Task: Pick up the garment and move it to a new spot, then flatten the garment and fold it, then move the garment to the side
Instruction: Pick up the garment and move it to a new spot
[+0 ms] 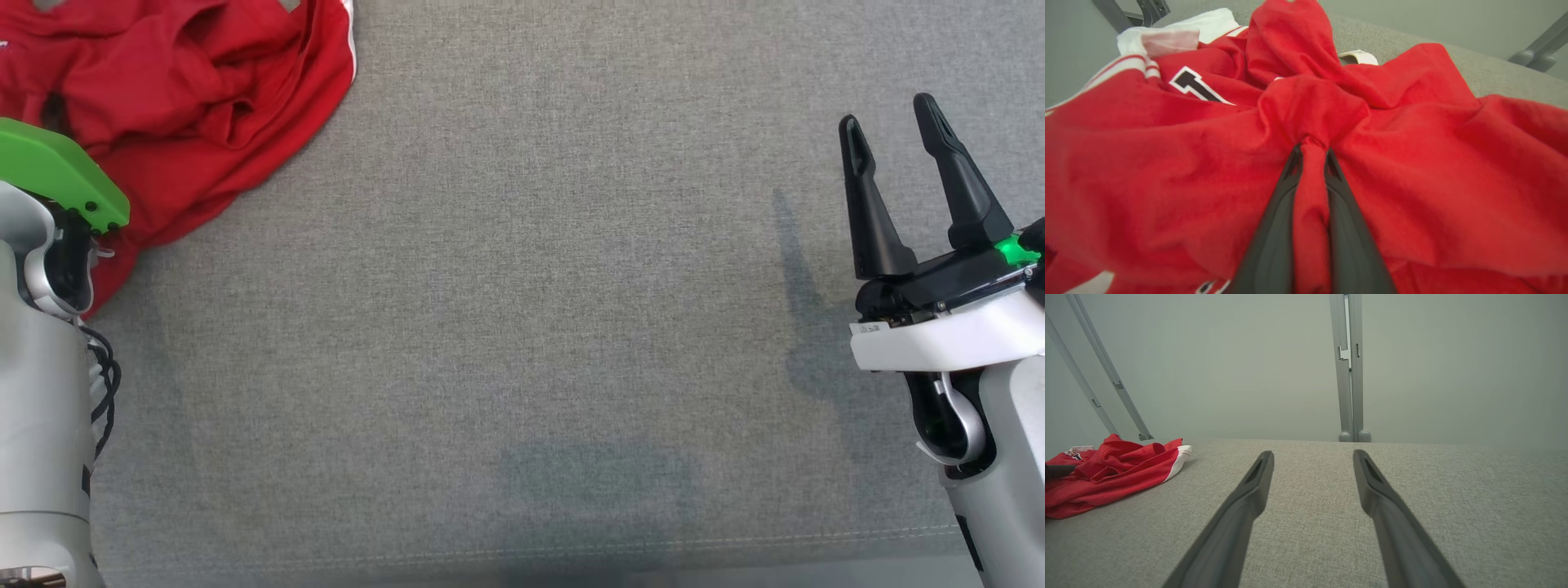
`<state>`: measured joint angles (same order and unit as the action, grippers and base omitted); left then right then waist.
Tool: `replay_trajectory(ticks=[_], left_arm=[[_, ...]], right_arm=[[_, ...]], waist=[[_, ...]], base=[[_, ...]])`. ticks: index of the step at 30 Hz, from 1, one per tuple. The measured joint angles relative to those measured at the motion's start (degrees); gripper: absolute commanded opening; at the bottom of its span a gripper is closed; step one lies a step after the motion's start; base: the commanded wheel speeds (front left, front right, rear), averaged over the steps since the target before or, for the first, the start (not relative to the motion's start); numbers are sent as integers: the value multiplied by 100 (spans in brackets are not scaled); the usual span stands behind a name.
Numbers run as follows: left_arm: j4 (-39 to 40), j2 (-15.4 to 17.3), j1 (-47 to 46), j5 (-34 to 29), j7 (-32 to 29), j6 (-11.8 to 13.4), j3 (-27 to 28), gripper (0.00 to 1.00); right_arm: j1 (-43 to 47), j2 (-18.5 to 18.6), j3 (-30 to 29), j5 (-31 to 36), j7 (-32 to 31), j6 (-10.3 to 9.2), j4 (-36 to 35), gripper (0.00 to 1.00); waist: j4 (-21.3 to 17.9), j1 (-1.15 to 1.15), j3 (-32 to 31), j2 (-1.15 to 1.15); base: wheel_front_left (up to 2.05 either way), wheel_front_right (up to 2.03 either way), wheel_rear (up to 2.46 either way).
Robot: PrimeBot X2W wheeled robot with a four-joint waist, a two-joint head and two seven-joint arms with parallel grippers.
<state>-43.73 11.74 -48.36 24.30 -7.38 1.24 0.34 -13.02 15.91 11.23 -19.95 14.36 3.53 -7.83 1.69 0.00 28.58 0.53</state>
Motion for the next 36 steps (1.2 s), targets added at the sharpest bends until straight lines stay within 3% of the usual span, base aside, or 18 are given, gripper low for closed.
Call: replay_trajectory(ticks=[9,19,36], left_arm=[[88,49,24,-321,894,-271,-241,0],[192,38,257,-606,1378,-457,-622,0],[854,-628,329,-769,1551,-748,-1572,0]], right_arm=[[0,-175,45,-19,22,9,271,100],[81,-383,69,-79,22,51,522,100],[444,-672,119,-81,22,93,631,100]], waist=[[10,0,-425,0],[-17,0,-1017,0],[-490,0,-1912,0]], base=[[0,0,0],[0,0,0],[0,0,0]])
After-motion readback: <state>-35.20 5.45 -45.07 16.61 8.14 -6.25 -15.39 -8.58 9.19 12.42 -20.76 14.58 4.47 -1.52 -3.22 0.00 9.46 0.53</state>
